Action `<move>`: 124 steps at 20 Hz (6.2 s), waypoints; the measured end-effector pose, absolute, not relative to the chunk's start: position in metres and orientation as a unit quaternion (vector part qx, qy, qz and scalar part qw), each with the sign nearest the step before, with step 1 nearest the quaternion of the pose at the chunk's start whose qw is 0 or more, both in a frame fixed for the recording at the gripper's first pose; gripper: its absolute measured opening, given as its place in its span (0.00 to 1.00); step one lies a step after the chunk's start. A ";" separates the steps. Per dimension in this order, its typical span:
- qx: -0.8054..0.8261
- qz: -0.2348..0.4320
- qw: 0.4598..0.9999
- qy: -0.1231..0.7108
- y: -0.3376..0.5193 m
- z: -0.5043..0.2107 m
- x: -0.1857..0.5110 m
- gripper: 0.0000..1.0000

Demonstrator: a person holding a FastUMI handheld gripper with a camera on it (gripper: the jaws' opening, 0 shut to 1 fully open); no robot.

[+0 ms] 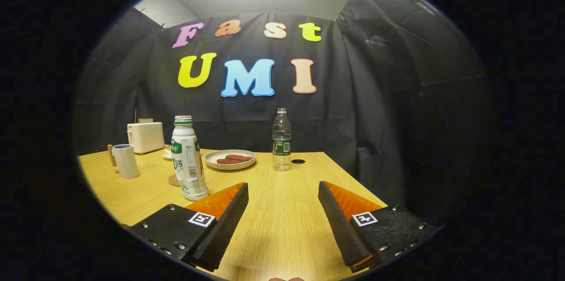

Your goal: Take the bottle from table, then pour the juice into the cup, finally place the bottle on the coaster

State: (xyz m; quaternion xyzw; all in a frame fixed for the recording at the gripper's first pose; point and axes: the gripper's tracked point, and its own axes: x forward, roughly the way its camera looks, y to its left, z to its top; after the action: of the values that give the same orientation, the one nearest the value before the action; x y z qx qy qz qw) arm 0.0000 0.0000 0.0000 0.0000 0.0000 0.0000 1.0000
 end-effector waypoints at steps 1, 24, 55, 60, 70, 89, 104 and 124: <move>0.000 0.000 1.000 -0.003 0.000 0.001 0.002 0.98; 0.015 0.113 0.993 -0.012 0.160 0.056 0.025 0.97; -0.016 0.067 0.996 0.050 0.208 0.013 0.123 0.73; -0.036 0.079 0.995 0.040 0.217 0.040 0.107 0.73; -0.089 0.104 0.989 0.049 0.240 0.045 0.090 0.73; -0.411 0.170 0.893 0.066 0.339 0.030 0.099 0.73; -0.594 0.158 0.787 0.053 0.359 0.020 0.106 0.73; -0.719 0.128 0.683 0.028 0.366 0.040 0.108 0.73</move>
State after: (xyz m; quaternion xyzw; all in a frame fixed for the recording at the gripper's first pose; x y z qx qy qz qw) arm 0.1077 0.3659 0.0399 -0.7188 0.0277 0.1281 0.6828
